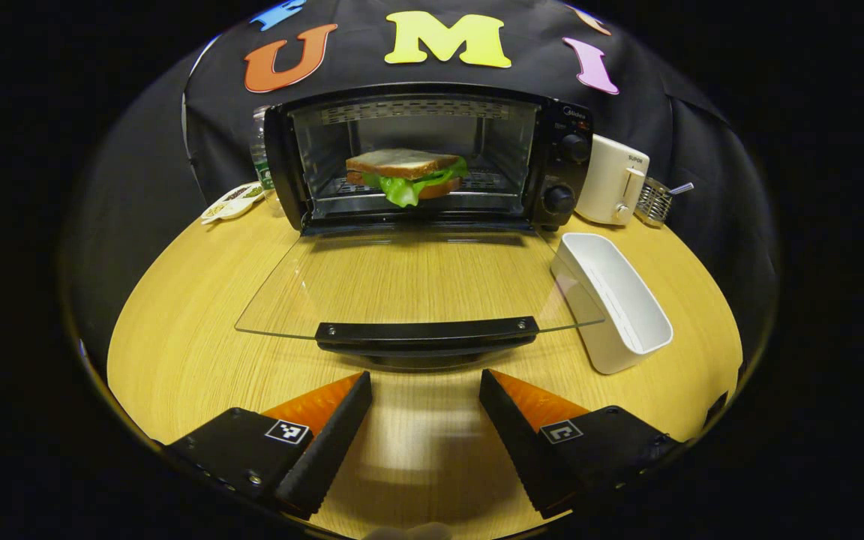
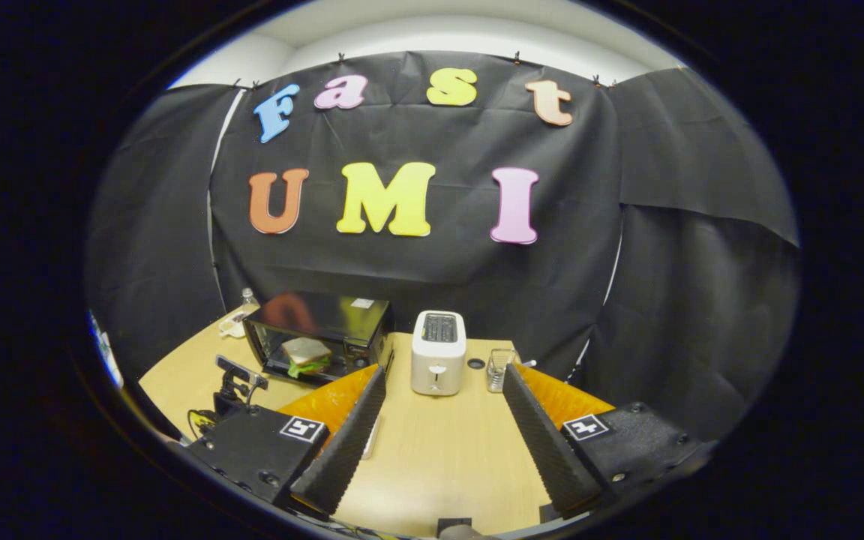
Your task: Open the electric oven with the left hand, put the food in, and close the electric oven.
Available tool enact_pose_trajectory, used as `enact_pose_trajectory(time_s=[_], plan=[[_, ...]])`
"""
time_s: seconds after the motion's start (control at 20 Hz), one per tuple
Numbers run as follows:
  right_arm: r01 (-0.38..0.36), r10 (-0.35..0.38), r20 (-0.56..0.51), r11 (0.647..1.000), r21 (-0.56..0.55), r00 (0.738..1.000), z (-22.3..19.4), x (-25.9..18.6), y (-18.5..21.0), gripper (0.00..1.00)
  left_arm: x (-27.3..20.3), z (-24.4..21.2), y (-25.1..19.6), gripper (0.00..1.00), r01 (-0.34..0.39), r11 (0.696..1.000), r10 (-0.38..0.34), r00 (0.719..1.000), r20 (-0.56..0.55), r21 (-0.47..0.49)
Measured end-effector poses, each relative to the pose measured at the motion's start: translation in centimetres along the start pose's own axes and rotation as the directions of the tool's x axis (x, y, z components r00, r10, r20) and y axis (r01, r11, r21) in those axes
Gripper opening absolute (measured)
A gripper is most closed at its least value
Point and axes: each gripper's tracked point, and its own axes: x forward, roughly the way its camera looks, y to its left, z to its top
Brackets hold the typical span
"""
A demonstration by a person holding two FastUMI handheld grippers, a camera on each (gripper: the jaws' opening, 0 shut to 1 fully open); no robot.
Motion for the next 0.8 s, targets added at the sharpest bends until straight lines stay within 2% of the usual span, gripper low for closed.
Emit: enact_pose_trajectory(time_s=[0.05,0.1,0.15,0.2,0.25,0.3,0.35,0.75,0.8], plan=[[0.001,0.000,-0.003,1.000,0.005,1.000,0.0,0.2,0.0,0.90,0.2,0.3,0.0,0.96,0.002,1.000,-0.002,1.000,0.003,-0.011],[0.002,-0.002,-0.007,1.000,0.008,1.000,0.0,0.4,0.0,1.00,0.3,0.6,-0.2,0.96,0.014,1.000,-0.014,1.000,0.004,-0.019],[0.001,-0.001,-0.009,1.000,0.008,1.000,0.0,0.6,0.0,1.00,0.3,0.4,-0.4,1.00,0.016,1.000,-0.016,1.000,-0.010,-0.020],[0.002,-0.002,-0.008,1.000,0.008,1.000,0.1,0.8,0.0,1.00,0.3,0.5,-0.3,0.95,0.019,1.000,-0.019,1.000,-0.005,-0.017],[0.001,-0.001,-0.007,1.000,0.008,1.000,0.3,0.9,0.0,1.00,0.2,0.6,-0.3,0.95,0.020,1.000,-0.020,1.000,-0.008,-0.019],[0.000,0.001,-0.008,1.000,0.009,1.000,0.3,1.0,0.1,1.00,0.1,0.7,-0.3,1.00,0.022,0.999,-0.022,1.000,-0.005,-0.024],[-0.003,0.003,-0.007,1.000,0.009,1.000,0.4,1.2,0.2,1.00,-0.1,0.9,-0.4,0.95,0.023,0.999,-0.023,1.000,-0.002,-0.030],[-0.032,0.032,-0.002,0.999,0.017,0.999,0.9,2.1,0.8,1.00,-2.2,4.0,-0.5,0.95,0.020,0.999,-0.019,0.999,0.050,-0.025],[-0.033,0.034,-0.001,0.999,0.021,0.999,0.9,2.2,0.8,1.00,-2.5,4.4,-0.5,1.00,0.018,1.000,-0.016,0.998,0.056,-0.022]])
